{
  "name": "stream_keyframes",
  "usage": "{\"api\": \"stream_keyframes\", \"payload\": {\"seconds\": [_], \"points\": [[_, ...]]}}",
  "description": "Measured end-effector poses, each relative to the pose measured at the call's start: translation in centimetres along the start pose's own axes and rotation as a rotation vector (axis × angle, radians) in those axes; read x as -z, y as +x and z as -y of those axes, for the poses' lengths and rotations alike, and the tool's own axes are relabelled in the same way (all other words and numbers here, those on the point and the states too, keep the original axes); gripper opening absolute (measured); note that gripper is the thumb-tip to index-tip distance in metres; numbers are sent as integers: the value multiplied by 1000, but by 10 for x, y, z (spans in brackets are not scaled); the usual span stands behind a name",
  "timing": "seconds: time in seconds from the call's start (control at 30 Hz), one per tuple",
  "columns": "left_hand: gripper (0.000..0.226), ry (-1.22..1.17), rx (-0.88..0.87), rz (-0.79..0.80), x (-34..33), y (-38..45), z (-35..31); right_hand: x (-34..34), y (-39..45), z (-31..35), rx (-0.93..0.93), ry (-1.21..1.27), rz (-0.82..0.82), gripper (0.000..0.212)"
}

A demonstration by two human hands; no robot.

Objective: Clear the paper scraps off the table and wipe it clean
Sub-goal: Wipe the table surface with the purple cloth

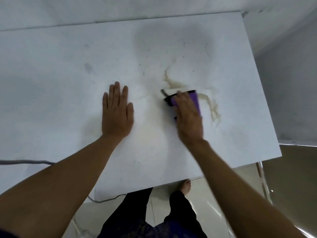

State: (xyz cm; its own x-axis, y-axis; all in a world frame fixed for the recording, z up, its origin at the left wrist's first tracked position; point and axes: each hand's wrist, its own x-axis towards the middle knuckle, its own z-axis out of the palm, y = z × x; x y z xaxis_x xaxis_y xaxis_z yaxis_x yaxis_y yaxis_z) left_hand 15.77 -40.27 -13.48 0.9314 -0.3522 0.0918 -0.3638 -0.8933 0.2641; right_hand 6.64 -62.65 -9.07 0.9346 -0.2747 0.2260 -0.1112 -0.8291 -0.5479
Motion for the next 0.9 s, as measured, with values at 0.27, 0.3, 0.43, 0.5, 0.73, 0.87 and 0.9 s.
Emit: {"api": "stream_keyframes", "payload": {"seconds": [0.27, 0.3, 0.43, 0.5, 0.73, 0.87, 0.9], "points": [[52, -90, -14, -55, -3, 0, 1, -42, 0, 0, 287, -231, 280, 48], [51, -91, -12, -48, -1, 1, 1, -32, 10, -16, 201, -224, 234, 49], [42, -238, 8, -116, 5, 2, 1, 12, 30, -22, -209, -58, 159, 37], [33, -433, 84, -206, 17, -1, 1, 16, 19, 3, -121, -3, 117, 40], [33, -387, 548, -316, 71, -62, 78, -55, -67, 107, 514, 75, 433, 47], [24, -117, 647, -313, 85, -106, 124, -101, -75, 159, 647, -40, 609, 53], [22, -70, 612, -291, 83, -116, 135, -110, -74, 168, 697, -72, 657, 56]]}}
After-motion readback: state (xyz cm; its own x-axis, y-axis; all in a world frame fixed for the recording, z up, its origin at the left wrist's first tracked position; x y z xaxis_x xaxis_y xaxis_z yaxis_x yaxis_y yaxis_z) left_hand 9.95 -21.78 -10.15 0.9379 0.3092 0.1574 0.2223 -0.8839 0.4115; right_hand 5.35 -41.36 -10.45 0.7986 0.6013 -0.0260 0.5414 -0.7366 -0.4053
